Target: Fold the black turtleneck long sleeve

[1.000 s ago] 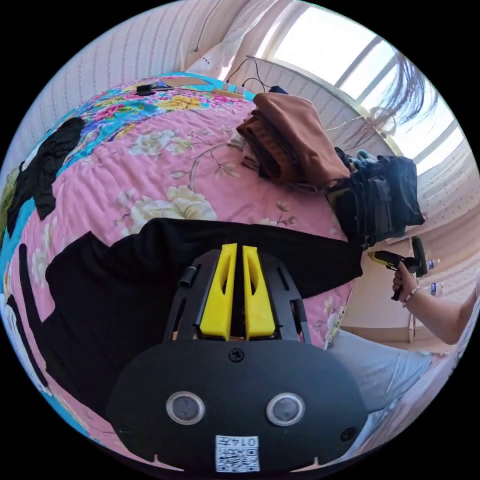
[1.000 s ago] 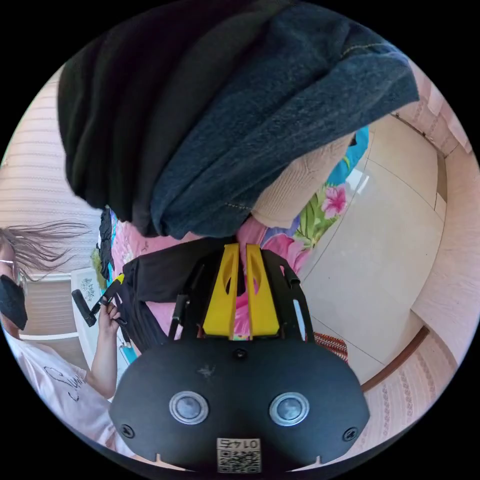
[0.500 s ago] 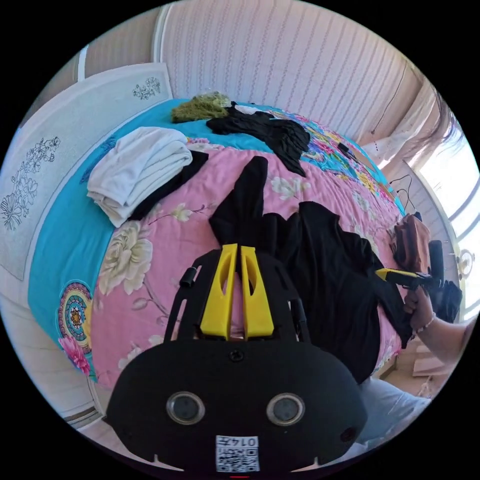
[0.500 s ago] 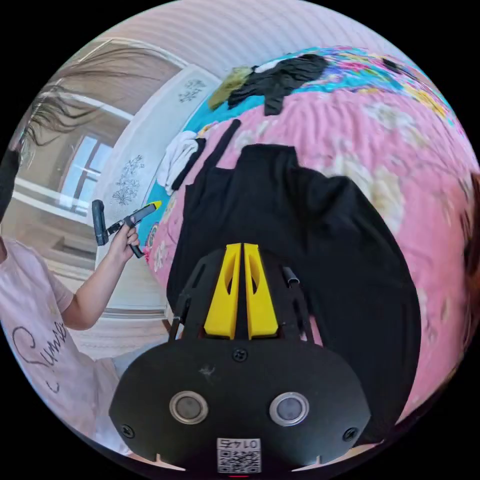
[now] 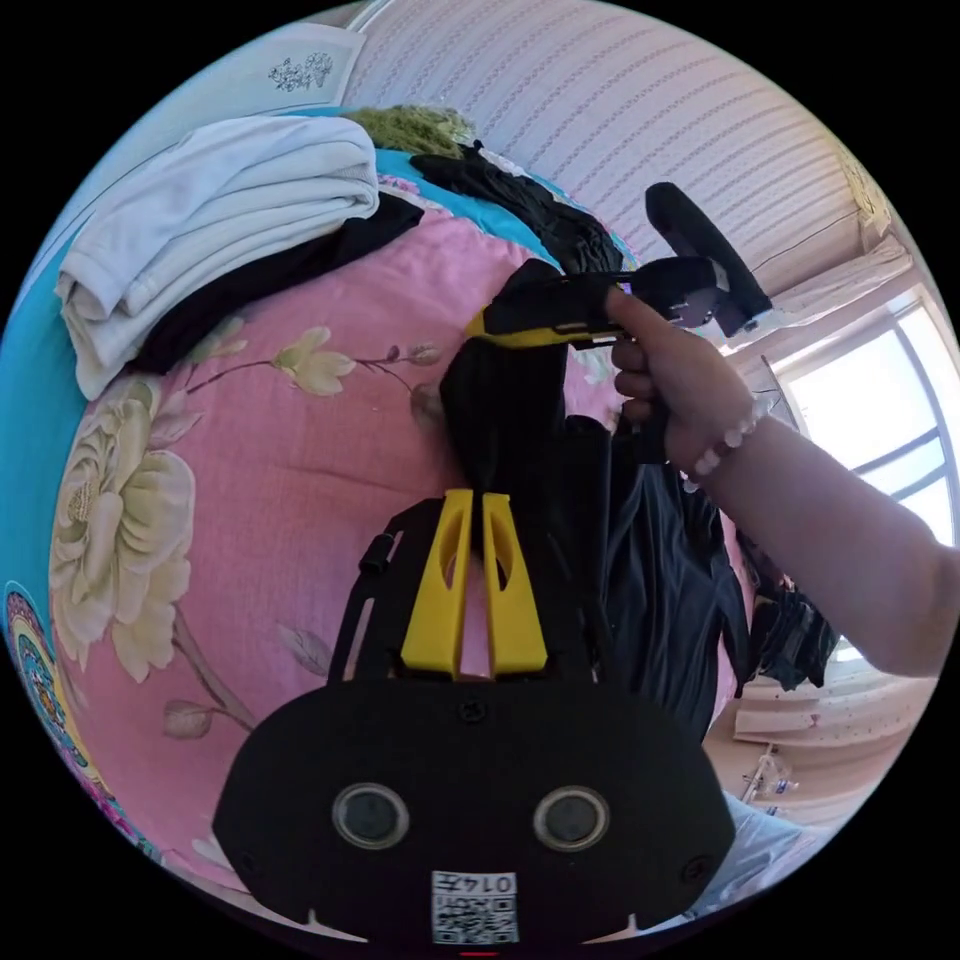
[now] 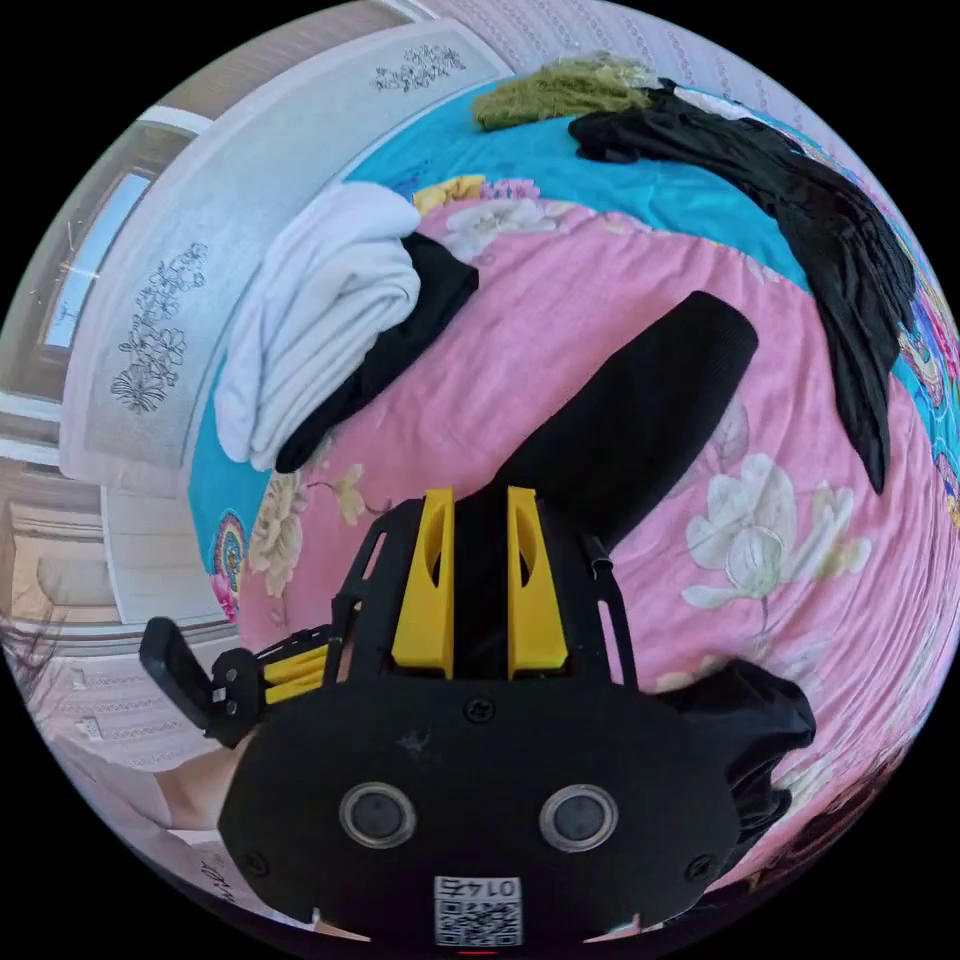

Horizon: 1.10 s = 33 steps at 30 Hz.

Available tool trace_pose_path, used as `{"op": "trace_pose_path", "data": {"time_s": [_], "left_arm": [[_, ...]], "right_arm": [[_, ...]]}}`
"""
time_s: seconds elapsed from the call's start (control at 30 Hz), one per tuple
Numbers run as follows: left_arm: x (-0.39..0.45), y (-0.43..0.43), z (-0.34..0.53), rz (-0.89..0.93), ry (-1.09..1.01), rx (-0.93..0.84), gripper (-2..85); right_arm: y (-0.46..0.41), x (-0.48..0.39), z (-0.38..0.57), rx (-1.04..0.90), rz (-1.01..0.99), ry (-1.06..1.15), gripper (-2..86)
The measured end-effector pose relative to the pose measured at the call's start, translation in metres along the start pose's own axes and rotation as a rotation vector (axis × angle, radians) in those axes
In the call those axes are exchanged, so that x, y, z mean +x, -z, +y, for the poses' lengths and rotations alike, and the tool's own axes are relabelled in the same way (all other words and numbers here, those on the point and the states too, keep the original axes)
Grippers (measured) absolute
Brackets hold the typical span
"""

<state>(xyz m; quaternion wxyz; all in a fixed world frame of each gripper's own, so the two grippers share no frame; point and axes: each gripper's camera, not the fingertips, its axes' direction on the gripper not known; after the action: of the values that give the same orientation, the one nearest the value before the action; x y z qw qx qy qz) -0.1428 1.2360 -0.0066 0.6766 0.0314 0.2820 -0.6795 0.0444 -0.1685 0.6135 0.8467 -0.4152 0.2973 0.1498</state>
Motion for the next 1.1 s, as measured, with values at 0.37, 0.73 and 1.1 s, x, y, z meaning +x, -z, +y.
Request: {"op": "trace_pose_path", "data": {"time_s": [0.37,0.73,1.1], "left_arm": [[0.017,0.185,0.081,0.136,-0.221,0.198,1.1],[-0.075,0.298,0.183,-0.178,0.06,0.021,5.8],[-0.166,0.291,0.22,-0.307,0.224,-0.203,6.0]], "right_arm": [[0.053,-0.131,-0.066,-0.042,-0.525,0.369,0.7],[0.039,-0.222,-0.099,-0.263,-0.518,0.531,5.1],[-0.008,-0.253,-0.11,-0.332,0.073,0.378,5.5]]}}
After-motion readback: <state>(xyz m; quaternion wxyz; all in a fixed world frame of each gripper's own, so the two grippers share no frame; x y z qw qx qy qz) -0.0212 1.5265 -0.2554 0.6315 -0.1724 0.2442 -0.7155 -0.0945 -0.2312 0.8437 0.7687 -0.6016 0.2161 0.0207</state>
